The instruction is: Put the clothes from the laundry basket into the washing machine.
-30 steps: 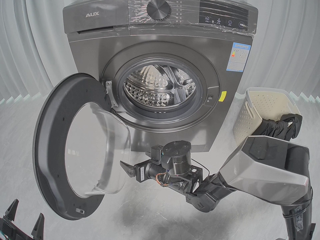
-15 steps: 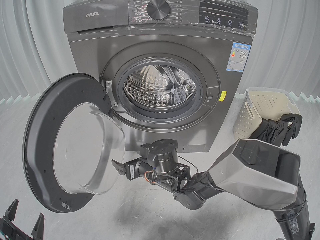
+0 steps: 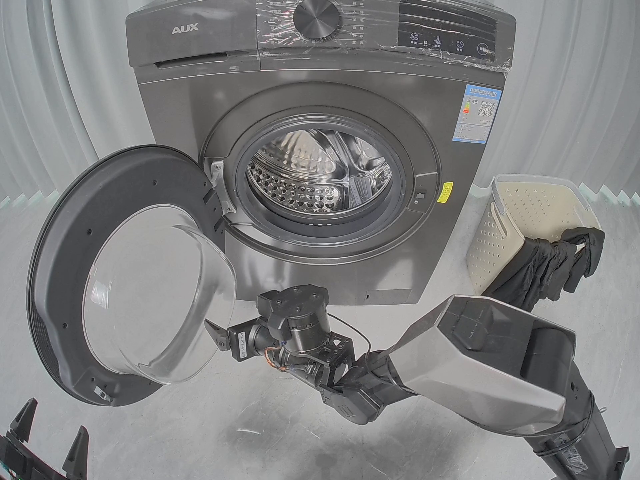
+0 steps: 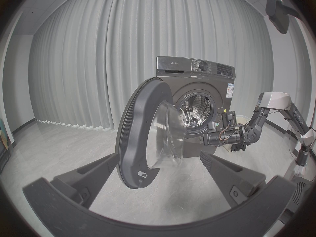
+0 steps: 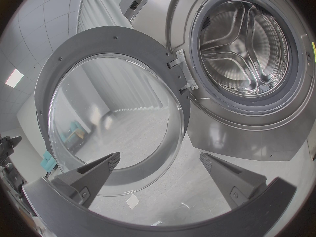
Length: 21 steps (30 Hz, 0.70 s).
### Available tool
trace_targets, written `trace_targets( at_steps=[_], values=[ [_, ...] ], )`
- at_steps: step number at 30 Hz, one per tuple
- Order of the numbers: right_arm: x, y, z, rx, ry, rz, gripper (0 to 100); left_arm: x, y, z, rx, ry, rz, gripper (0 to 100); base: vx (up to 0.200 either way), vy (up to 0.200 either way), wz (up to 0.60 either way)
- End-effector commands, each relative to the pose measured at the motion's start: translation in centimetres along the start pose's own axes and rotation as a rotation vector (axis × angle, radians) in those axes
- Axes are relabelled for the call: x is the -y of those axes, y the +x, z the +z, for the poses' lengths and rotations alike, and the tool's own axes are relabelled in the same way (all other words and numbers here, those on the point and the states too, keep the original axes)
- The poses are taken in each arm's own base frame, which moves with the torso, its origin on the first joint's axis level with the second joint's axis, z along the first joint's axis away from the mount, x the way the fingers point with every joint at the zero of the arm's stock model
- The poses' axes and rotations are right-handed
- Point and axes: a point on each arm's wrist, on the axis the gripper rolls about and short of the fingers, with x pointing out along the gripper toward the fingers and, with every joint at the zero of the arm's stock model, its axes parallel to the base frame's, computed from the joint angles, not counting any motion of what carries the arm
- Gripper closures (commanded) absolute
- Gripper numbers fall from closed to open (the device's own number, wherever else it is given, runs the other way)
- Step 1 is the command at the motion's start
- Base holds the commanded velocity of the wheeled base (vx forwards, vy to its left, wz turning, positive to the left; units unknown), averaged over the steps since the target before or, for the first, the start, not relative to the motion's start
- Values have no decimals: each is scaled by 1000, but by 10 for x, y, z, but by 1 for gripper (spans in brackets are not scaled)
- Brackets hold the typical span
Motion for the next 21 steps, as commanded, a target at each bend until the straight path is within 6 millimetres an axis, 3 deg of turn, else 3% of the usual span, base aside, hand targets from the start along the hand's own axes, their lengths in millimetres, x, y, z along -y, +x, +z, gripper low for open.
trace_targets(
  at_steps=[1,7,12,13,16,18,19,20,21],
  values=[
    [8,-10,10,2,3,-24,0,0,0,-5,2,-1,0,0,0,0,0],
    [37,-68,58,25,0,-126,0,0,0,-5,2,0,0,0,0,0,0],
    [51,-139,82,51,-21,-212,0,0,0,-5,2,-3,0,0,0,0,0],
    [51,-139,82,51,-21,-212,0,0,0,-5,2,-3,0,0,0,0,0],
    [56,-198,104,106,-14,-269,0,0,0,-5,2,-3,0,0,0,0,0],
    [61,-228,111,128,-10,-302,0,0,0,-5,2,-4,0,0,0,0,0],
    [61,-230,112,129,-10,-303,0,0,0,-5,2,-4,-1,0,0,0,0],
    [63,-259,114,145,-15,-323,0,0,0,-5,2,-6,-1,0,0,0,0],
    [63,-263,114,147,-16,-327,0,0,0,-5,2,-6,0,0,0,0,0]
  ],
)
